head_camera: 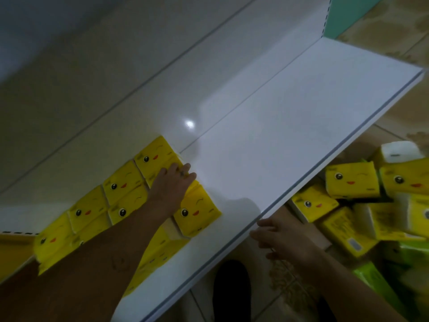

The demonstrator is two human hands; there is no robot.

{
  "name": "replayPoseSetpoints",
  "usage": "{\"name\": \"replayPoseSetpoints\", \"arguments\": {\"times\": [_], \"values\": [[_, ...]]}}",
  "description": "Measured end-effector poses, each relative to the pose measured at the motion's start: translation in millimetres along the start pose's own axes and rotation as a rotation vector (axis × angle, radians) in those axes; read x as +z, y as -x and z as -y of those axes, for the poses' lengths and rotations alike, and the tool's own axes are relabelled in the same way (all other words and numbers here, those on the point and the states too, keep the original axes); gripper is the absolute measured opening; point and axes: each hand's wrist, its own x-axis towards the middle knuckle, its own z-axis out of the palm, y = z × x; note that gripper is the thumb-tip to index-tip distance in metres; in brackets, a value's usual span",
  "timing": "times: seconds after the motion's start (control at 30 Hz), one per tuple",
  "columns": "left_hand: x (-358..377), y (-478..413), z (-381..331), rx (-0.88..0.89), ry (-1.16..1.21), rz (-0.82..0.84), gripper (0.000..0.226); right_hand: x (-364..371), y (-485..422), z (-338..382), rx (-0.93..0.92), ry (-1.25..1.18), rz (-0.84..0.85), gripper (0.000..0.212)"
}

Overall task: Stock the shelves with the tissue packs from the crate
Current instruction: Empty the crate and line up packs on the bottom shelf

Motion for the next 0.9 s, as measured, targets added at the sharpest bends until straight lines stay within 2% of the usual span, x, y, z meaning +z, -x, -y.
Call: {"name": "replayPoseSetpoints", "arguments": {"times": [0.17,0.23,0.33,0.47,0.5,0.6,0.67,0.83,0.9], "values": [[-12,6,-25,-0.074,0.098,0.031,0.077,-18,-10,-17,0.096,0.03,-0.051,0.029],[-25,4,-45,-0.062,0.24,-0.029,0.073,-34,-21,-27,0.14,0.077,-0.116,0.03],[-49,-4,-87,0.029,0.453,-0.099,0.063,-65,-38,-43,0.175,0.285,-0.248,0.026],[-72,-13,-143,0.096,0.837,-0.098,0.053,-99,-55,-51,0.158,0.448,-0.446,0.011],[-75,-12,-154,0.097,0.933,-0.048,0.051,-104,-59,-54,0.176,0.398,-0.473,0.015],[-78,-7,-179,0.081,1.19,0.179,0.045,-104,-83,-73,0.309,-0.108,-0.556,0.022],[-72,-8,-187,0.077,1.285,0.259,0.043,-96,-102,-86,0.402,-0.301,-0.547,0.025],[-49,-12,-185,0.034,1.373,0.373,0.032,-90,-145,-112,0.416,-0.314,-0.488,0.062],[-38,-12,-182,0.0,1.377,0.392,0.028,-98,-149,-118,0.4,-0.275,-0.475,0.063]]}}
